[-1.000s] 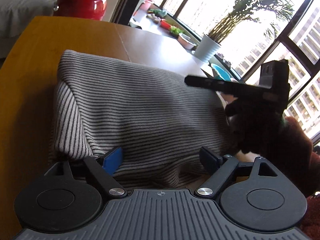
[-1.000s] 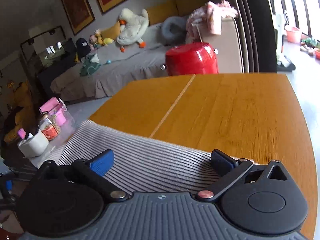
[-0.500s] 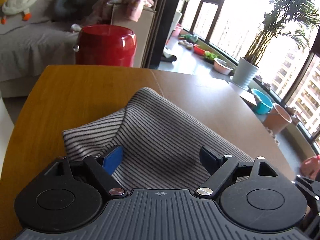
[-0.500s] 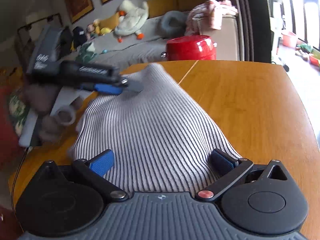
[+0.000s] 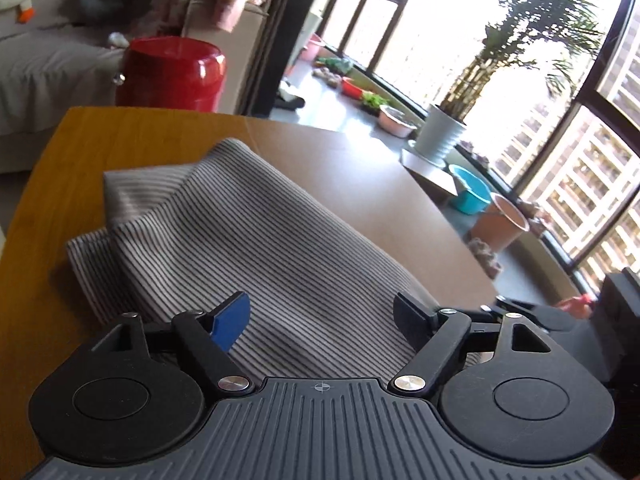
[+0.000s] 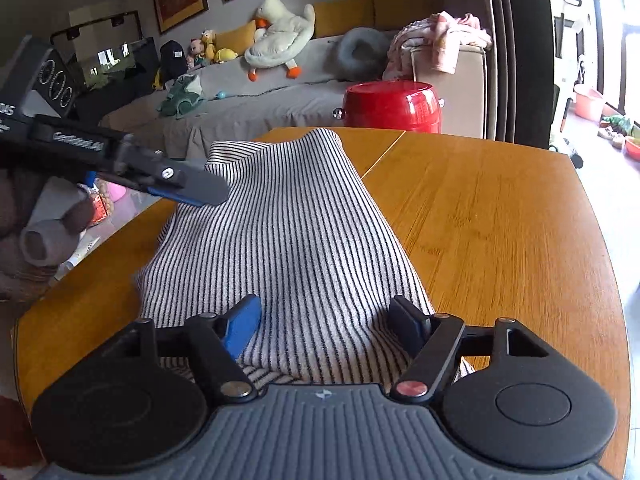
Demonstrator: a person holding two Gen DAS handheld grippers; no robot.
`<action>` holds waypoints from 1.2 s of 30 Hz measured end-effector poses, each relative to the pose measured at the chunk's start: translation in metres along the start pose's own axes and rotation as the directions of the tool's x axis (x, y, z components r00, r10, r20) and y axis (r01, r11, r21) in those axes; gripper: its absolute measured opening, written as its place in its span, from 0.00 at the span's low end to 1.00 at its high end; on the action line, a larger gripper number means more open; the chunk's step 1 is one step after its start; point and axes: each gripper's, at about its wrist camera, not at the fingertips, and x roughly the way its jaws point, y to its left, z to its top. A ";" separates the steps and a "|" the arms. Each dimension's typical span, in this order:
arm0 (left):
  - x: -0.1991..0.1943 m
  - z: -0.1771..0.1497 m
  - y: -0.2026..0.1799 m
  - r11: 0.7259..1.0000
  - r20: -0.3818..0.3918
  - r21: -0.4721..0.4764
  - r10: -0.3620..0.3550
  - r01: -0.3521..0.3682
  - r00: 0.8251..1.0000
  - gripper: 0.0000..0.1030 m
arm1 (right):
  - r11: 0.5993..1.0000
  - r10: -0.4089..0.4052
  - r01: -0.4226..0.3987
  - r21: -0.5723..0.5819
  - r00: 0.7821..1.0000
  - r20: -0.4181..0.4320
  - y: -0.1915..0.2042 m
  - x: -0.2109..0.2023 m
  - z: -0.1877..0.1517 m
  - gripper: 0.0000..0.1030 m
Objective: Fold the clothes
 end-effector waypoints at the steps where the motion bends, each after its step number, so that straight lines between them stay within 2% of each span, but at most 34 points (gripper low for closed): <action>1: 0.003 -0.005 0.001 1.000 -0.024 -0.006 -0.021 0.021 0.999 0.75 | 1.000 -0.001 0.001 0.000 1.000 -0.001 0.000 0.000 0.000 0.70; 3: 0.010 -0.011 0.007 1.000 -0.058 -0.010 -0.030 0.029 0.998 0.74 | 1.000 -0.003 0.003 0.001 1.000 -0.007 0.000 -0.002 -0.002 0.71; 4: 0.014 -0.013 0.012 1.000 -0.066 -0.012 -0.027 0.026 0.997 0.69 | 1.000 -0.006 0.006 0.003 1.000 -0.010 0.001 -0.002 -0.003 0.71; 5: 0.017 -0.012 0.018 0.999 -0.063 -0.019 -0.032 0.031 0.998 0.63 | 1.000 -0.010 0.010 0.003 1.000 -0.014 0.004 -0.003 -0.003 0.71; 8: 0.023 0.002 0.036 0.997 -0.044 -0.063 -0.052 0.049 0.998 0.60 | 1.000 -0.010 0.010 -0.010 0.999 -0.033 0.018 -0.006 -0.006 0.74; 12: 0.036 0.019 0.048 1.000 0.019 -0.026 0.015 -0.015 1.000 0.61 | 0.991 0.124 -0.128 -0.043 0.989 -0.076 0.042 -0.012 -0.012 0.81; 14: 0.042 0.026 0.052 0.999 0.041 -0.032 0.029 -0.027 0.999 0.62 | 0.977 0.171 -0.182 -0.107 0.980 -0.100 0.057 -0.014 -0.014 0.81; 18: 0.033 0.029 0.053 0.999 0.060 -0.052 0.021 -0.017 0.998 0.70 | 0.972 0.167 -0.175 -0.158 0.984 -0.058 0.062 -0.025 -0.003 0.81; 20: 0.022 0.025 0.047 0.999 0.086 -0.015 0.042 -0.041 0.995 0.73 | 0.979 0.168 -0.168 -0.118 0.986 -0.015 0.053 -0.029 0.007 0.77; 22: 0.008 0.017 0.043 0.998 0.108 0.018 0.062 -0.064 0.992 0.73 | 0.981 0.179 -0.177 -0.079 0.984 0.015 0.046 -0.028 0.016 0.60; 23: 0.003 0.012 0.042 0.997 0.112 0.023 0.073 -0.076 0.991 0.72 | 0.982 0.184 -0.182 -0.060 0.983 0.029 0.043 -0.027 0.020 0.57; 26: -0.006 0.000 0.047 0.993 0.091 0.017 0.112 -0.114 0.989 0.65 | 0.980 0.185 -0.185 -0.079 0.983 -0.017 0.047 -0.007 0.015 0.55; 28: -0.010 -0.007 0.048 0.993 0.067 0.018 0.114 -0.116 0.991 0.60 | 0.977 0.182 -0.187 -0.102 0.981 -0.061 0.051 0.009 0.009 0.56; 33: -0.008 -0.023 0.037 0.994 0.018 0.053 0.095 -0.096 0.995 0.62 | 0.980 0.143 -0.154 -0.129 0.986 -0.088 0.038 0.003 0.001 0.59; 36: -0.002 -0.032 0.025 0.994 -0.019 0.098 0.041 -0.039 0.999 0.66 | 0.981 0.118 -0.131 -0.144 0.988 -0.098 0.030 -0.004 -0.003 0.62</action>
